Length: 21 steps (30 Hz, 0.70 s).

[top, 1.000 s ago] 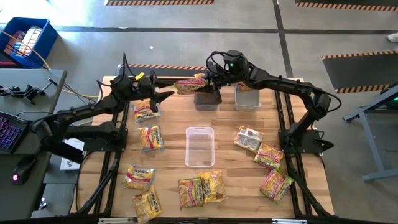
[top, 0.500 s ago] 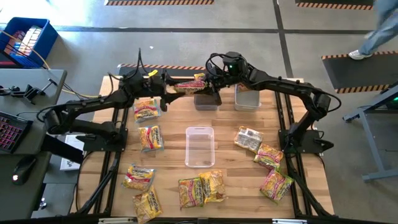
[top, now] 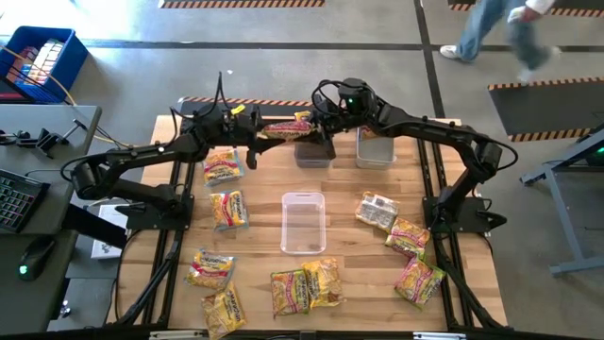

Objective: Sort Maruchan noodles
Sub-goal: Put the green noodle pack into the transparent bin

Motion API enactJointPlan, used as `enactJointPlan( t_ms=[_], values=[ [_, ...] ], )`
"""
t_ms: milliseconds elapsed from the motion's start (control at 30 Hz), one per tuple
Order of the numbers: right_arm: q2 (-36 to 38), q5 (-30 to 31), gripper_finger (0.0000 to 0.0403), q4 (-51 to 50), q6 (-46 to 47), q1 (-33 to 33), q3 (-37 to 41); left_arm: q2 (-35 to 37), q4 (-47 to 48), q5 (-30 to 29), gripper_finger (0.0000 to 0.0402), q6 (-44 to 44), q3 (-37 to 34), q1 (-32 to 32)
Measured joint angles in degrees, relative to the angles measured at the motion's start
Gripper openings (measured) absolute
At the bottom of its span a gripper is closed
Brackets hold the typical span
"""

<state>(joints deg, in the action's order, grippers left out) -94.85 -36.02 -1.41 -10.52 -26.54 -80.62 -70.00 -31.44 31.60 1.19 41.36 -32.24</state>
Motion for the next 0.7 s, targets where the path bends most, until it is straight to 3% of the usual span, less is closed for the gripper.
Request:
enactJointPlan(
  t_ms=[67, 300, 533, 700],
  values=[
    [0.0, 3.1, 0.0134, 0.0, -0.3, 0.5, 0.0, 0.0, 0.2, -0.3, 0.0086, 0.1, 0.0, -0.1],
    [1.6, 9.1, 0.0201, -4.2, -2.2, 1.1, 0.0, 0.0, 3.7, -0.3, 0.0084, 1.1, 0.0, 0.0],
    [8.6, 23.5, 0.026, -16.0, -6.7, 3.1, 0.0, 0.0, 9.8, -0.8, 0.0086, 4.7, 0.0, 0.0],
    [11.6, 25.8, 0.0274, -18.9, -7.0, 5.3, -1.6, 0.0, 13.5, -0.1, 0.0088, 6.6, 0.0, 0.3]
  ],
)
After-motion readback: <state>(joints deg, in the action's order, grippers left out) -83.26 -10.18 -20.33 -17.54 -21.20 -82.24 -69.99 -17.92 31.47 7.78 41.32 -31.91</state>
